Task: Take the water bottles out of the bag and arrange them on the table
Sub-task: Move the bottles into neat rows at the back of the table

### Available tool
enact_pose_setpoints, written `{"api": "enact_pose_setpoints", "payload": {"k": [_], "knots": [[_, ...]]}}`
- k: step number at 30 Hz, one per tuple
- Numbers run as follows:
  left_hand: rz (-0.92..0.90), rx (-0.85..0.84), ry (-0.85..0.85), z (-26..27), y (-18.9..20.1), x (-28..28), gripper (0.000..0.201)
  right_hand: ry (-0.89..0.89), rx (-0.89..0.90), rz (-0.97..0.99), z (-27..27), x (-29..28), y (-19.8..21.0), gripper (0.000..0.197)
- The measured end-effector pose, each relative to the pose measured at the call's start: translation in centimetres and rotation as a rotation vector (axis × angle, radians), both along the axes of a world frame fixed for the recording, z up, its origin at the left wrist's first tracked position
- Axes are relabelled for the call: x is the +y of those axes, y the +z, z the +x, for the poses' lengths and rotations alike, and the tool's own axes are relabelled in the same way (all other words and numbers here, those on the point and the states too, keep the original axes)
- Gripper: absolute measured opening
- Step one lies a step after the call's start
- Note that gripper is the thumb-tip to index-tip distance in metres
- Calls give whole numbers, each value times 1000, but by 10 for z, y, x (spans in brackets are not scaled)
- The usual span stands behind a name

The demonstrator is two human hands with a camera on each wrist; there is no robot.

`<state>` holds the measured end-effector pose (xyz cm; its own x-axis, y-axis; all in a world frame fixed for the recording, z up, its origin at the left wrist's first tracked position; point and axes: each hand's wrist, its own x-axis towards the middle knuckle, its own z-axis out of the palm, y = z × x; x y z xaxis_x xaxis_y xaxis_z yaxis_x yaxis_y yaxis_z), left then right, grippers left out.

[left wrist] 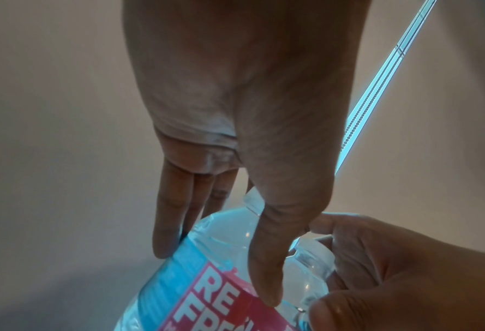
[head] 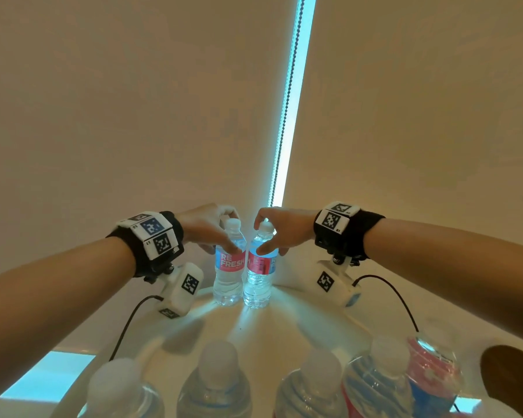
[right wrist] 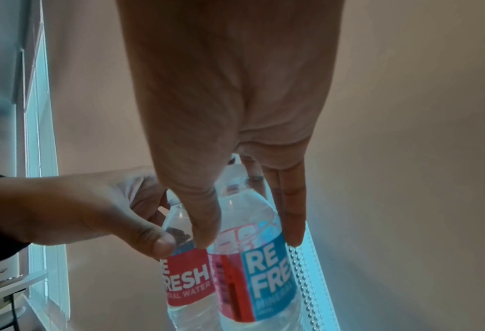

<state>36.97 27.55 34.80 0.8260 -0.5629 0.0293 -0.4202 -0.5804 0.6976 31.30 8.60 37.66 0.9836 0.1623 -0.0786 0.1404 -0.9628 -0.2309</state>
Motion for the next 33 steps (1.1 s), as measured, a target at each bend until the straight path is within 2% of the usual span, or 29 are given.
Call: {"api": "enact_pose_setpoints", "payload": {"k": [5, 11, 16, 22, 24, 26, 29, 31, 33], "knots": [[22, -5, -8, 1, -4, 3, 50, -25, -6, -20, -2, 2, 2, 70], [5, -86, 56, -5, -2, 10, 64, -16, -117, -20, -8, 2, 18, 68], [-53, -232, 128, -16, 16, 36, 68, -13, -255, -22, -25, -18, 54, 51], [-192, -293, 75, -50, 42, 82, 41, -55, -327, 91, -67, -67, 95, 14], [-239, -302, 43, -67, 46, 100, 46, -91, -338, 149, -89, -84, 101, 8], [-266, -332, 0, -86, 46, 115, 55, -106, -331, 180, -116, -99, 102, 13], [-278, -363, -85, -116, 38, 134, 56, -72, -301, 231, -155, -117, 92, 41], [-291, -375, -118, -136, 29, 146, 51, -27, -254, 252, -178, -126, 79, 64], [-309, -390, -136, -154, 18, 156, 42, 9, -211, 238, -202, -133, 63, 73]]}}
